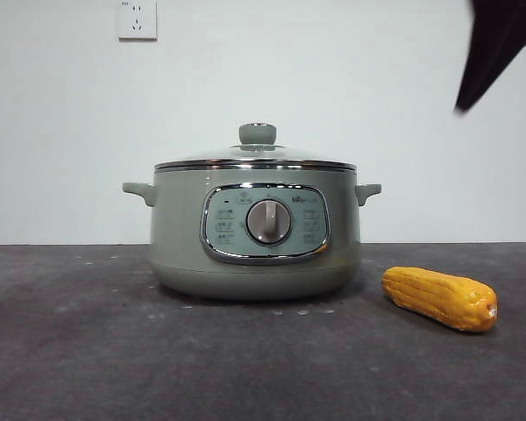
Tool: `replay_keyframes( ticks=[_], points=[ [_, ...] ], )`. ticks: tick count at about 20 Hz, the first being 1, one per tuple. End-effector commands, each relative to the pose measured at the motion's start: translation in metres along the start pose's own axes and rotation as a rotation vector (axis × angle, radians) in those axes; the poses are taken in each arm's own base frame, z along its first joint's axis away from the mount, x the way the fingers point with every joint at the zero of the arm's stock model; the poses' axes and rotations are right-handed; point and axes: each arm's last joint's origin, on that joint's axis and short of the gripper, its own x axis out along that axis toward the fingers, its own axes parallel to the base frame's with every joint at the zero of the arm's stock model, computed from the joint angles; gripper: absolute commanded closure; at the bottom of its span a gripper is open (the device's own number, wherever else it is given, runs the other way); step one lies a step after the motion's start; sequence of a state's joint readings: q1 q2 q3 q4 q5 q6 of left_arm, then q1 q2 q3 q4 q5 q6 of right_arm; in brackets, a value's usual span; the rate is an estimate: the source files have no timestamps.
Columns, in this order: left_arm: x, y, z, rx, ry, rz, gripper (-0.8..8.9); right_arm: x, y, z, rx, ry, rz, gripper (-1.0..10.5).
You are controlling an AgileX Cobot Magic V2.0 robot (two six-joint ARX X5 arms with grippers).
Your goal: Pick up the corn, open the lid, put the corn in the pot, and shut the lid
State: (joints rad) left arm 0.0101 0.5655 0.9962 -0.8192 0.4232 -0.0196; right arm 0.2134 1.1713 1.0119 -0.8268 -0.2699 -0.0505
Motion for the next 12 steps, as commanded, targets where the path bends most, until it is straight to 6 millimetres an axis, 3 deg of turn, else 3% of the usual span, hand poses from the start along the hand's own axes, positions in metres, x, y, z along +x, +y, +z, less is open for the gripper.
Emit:
replay_keyframes(
  ticks=[1, 6, 12],
  points=[
    [0.000, -0.001, 0.001, 0.008, -0.004, -0.006, 1.84, 0.027, -0.001, 0.006, -0.017, 0.072, -0.021, 3.8],
    [0.001, 0.000, 0.001, 0.005, 0.001, -0.006, 1.84, 0.082, 0.002, 0.010, -0.055, 0.194, -0.053, 3.8],
    [0.001, 0.000, 0.001, 0.005, 0.002, -0.005, 1.84, 0.121, -0.001, 0.007, -0.063, 0.270, -0.085, 4.0]
  ],
)
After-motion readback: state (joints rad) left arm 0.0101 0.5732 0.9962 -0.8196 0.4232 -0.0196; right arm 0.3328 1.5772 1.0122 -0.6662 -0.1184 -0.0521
